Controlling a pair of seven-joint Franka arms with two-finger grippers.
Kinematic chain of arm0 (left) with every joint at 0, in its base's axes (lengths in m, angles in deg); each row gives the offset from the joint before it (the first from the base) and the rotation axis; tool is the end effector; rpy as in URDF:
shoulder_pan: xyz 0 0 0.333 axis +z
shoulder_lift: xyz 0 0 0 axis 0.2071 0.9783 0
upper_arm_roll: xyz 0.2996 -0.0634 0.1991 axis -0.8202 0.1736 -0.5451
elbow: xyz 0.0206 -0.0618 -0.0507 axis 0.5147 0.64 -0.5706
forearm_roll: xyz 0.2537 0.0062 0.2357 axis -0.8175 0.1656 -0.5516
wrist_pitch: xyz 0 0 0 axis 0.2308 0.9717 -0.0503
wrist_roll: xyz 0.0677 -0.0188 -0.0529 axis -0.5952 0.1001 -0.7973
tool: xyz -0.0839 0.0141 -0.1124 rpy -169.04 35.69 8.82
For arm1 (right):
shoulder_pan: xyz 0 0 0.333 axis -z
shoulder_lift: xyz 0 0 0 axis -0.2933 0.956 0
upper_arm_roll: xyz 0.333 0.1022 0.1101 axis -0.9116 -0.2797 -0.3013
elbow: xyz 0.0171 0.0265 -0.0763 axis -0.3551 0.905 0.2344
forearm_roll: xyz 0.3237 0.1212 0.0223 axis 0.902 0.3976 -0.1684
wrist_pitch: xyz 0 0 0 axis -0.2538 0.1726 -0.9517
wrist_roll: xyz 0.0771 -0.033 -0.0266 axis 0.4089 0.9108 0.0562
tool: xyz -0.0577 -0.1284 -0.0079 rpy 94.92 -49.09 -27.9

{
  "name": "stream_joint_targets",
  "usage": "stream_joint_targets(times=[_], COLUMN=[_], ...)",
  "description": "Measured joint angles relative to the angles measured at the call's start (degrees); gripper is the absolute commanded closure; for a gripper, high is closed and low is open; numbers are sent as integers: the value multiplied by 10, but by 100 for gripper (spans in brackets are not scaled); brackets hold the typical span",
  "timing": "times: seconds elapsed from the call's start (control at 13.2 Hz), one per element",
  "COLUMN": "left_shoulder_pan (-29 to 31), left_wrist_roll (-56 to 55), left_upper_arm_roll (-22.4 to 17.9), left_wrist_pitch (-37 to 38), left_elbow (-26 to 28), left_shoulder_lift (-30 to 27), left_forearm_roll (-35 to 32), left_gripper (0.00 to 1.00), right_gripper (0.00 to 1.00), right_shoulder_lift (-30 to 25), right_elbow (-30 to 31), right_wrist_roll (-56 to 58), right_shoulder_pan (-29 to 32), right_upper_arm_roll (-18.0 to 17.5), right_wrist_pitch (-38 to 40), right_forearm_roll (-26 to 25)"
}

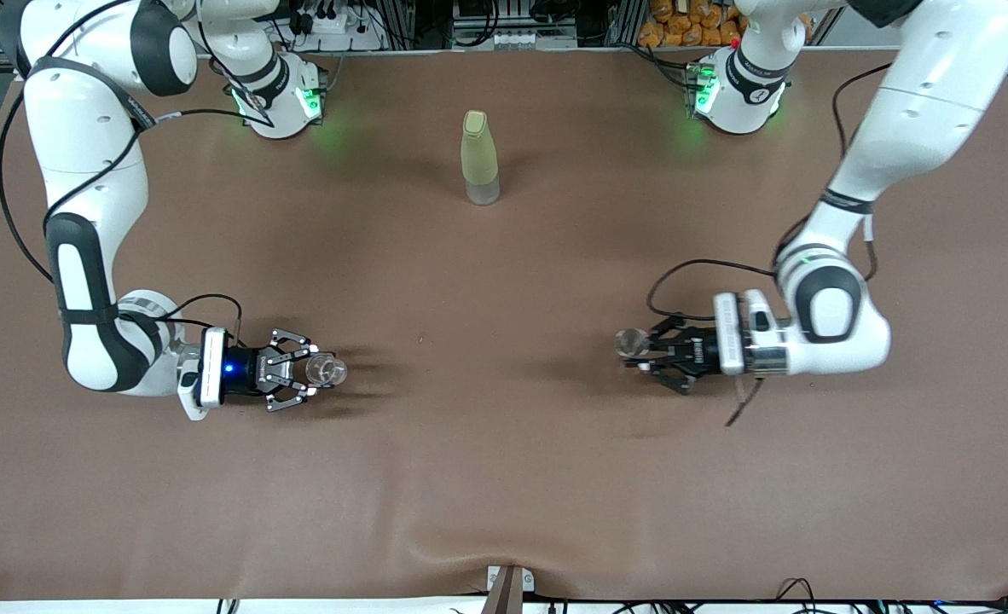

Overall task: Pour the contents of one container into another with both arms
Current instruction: 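Lift the beaker and jigger, bringing both grippers together mid-table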

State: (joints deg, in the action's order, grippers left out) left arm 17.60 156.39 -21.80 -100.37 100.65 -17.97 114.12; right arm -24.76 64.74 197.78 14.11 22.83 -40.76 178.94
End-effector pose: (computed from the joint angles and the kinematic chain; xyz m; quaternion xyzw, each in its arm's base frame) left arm 0.6302 -0.2142 0.2817 0.5478 -0.6000 0.4247 0.3995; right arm 0.6580 0.1067 0.2417 -0.5469 -0.4672 -0.4476 0.5313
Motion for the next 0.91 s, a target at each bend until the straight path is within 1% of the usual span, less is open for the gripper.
stream_joint_targets(times=[0.15,0.3,0.53,0.68,0.91], left_shoulder_pan=[-45,-85,-125,-146,-180], left_wrist_roll=[20,49,81,87,93], left_upper_arm_roll=[0,0,-2,-3,-4], left_wrist_pitch=[-50,-81,-103,-123,-141], left_elbow=[0,0,-12,-22,-32], left_shoulder_lift=[12,27,53,63,70], left_forearm_roll=[39,83,124,141,185], left_gripper=[100,100,100,100,100], right_gripper=[77,77,77,76,76], right_shoulder_lift=[-22,-63,-140,-181,-210], right_elbow=[8,29,99,146,198], right_wrist_roll=[-21,-41,-55,-57,-57], right_shoulder_pan=[-10,-23,-57,-87,-128], right_upper_arm_roll=[-1,-1,-2,-2,-3], right_wrist_pitch=[0,-17,-76,-109,-140], right_forearm_roll=[0,0,2,23,74])
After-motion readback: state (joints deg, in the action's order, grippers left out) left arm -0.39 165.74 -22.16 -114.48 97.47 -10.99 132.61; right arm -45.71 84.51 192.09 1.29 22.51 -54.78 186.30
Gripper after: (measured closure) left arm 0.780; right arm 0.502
